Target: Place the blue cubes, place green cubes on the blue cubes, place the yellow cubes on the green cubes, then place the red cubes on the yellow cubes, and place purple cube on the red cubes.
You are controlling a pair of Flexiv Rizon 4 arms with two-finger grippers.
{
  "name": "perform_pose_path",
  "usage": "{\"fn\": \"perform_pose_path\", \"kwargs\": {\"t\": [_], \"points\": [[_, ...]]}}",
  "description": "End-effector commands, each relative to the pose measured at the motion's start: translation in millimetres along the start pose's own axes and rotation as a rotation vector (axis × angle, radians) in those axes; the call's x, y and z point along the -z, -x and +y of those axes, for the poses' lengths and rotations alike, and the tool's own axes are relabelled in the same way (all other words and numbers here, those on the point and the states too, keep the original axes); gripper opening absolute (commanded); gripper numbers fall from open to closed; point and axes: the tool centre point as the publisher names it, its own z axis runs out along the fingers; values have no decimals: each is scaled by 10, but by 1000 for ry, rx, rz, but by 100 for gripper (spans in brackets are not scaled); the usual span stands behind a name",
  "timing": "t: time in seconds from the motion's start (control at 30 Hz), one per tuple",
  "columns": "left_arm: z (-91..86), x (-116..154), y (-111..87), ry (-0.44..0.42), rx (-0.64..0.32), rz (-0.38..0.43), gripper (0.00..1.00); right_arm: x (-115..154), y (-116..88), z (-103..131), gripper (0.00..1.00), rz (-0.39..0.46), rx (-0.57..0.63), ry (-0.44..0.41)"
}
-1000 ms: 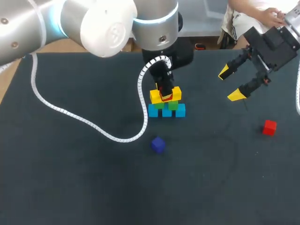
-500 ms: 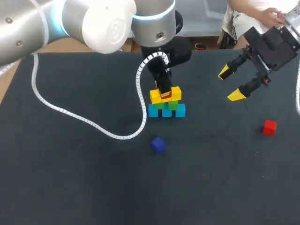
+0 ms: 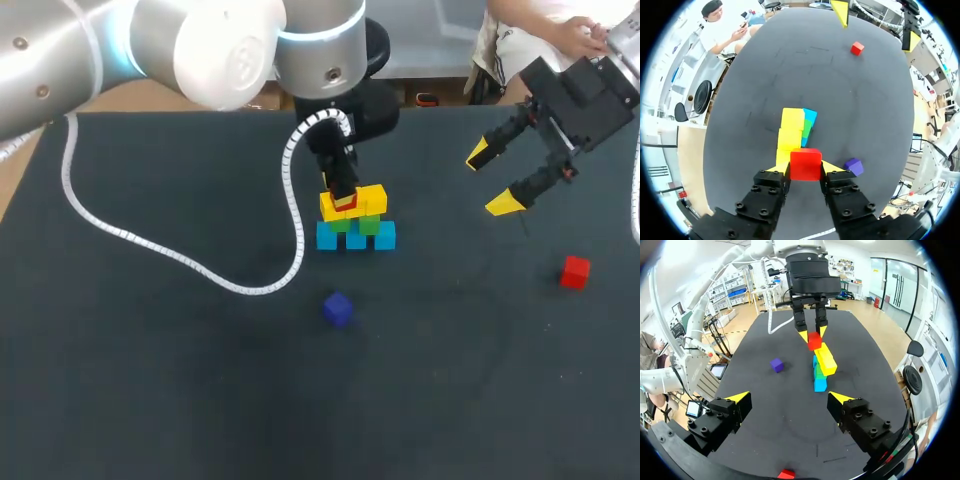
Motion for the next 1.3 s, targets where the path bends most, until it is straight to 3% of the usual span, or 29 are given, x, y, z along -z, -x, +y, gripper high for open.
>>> {"fn": "perform_pose_path", "kwargs": {"t": [0.03,1.3], "points": [[57,-33,31,-11,-3,9,0,-3,-3,-2,100,-1,1,0],[285,-132,95,-40,-29,5,0,-3,-3,-2,100,-1,1,0]]}}
